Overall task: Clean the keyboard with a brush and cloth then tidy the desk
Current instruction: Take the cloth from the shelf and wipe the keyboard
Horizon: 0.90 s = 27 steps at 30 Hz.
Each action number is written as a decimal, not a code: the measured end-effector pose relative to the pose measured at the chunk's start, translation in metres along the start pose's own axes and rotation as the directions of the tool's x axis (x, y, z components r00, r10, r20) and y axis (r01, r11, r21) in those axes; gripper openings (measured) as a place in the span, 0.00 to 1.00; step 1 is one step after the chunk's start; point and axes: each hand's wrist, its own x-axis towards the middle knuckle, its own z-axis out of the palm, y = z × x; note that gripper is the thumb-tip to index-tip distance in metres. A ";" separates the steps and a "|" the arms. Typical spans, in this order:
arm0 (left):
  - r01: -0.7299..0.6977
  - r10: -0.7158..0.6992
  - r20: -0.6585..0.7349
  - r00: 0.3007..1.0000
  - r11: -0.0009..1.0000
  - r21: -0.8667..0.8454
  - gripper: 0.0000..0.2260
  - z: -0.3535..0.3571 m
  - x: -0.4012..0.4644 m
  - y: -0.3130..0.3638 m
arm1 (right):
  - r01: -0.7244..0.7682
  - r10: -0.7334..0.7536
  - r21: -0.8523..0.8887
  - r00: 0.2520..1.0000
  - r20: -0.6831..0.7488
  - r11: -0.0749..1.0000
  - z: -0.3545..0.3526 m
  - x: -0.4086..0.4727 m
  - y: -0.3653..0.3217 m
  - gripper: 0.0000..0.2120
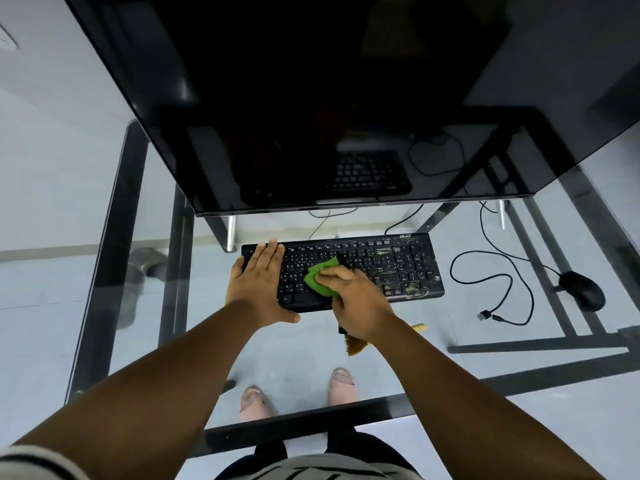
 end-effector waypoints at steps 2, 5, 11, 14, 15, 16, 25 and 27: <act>0.008 -0.008 0.014 1.000 1.000 0.002 0.61 -0.003 0.001 0.000 | -0.040 0.038 -0.018 0.995 -0.092 0.999 -0.001 -0.006 0.011 0.23; 0.011 -0.011 0.024 1.000 1.000 0.015 0.61 -0.005 0.001 -0.003 | -0.053 0.052 0.006 0.953 -0.297 0.999 0.004 -0.018 0.027 0.18; 0.060 -0.060 -0.002 0.998 0.998 -0.003 0.64 -0.004 -0.004 -0.012 | 0.219 -0.225 -0.053 0.965 -0.138 0.974 0.008 -0.014 0.005 0.17; 0.048 -0.048 0.000 0.999 0.999 0.011 0.64 -0.005 -0.005 -0.017 | 0.244 -0.254 -0.121 0.964 -0.073 0.962 0.004 -0.009 0.008 0.17; 0.043 -0.043 0.004 0.999 0.999 0.017 0.64 -0.006 -0.005 -0.019 | 0.227 -0.239 -0.129 0.967 -0.086 0.965 0.002 -0.011 0.014 0.17; 0.038 -0.039 0.005 0.999 0.999 0.022 0.64 -0.007 -0.004 -0.020 | 0.200 -0.214 -0.127 0.970 -0.115 0.972 -0.001 -0.014 0.021 0.16; 0.008 -0.008 -0.015 1.000 0.999 0.042 0.64 -0.008 -0.001 -0.023 | 0.308 -0.319 -0.165 0.947 -0.045 0.937 0.002 -0.004 0.001 0.17; -0.005 0.005 -0.008 1.000 0.999 0.050 0.64 -0.008 0.000 -0.026 | 0.369 -0.374 -0.178 0.927 0.007 0.912 0.004 0.001 -0.007 0.16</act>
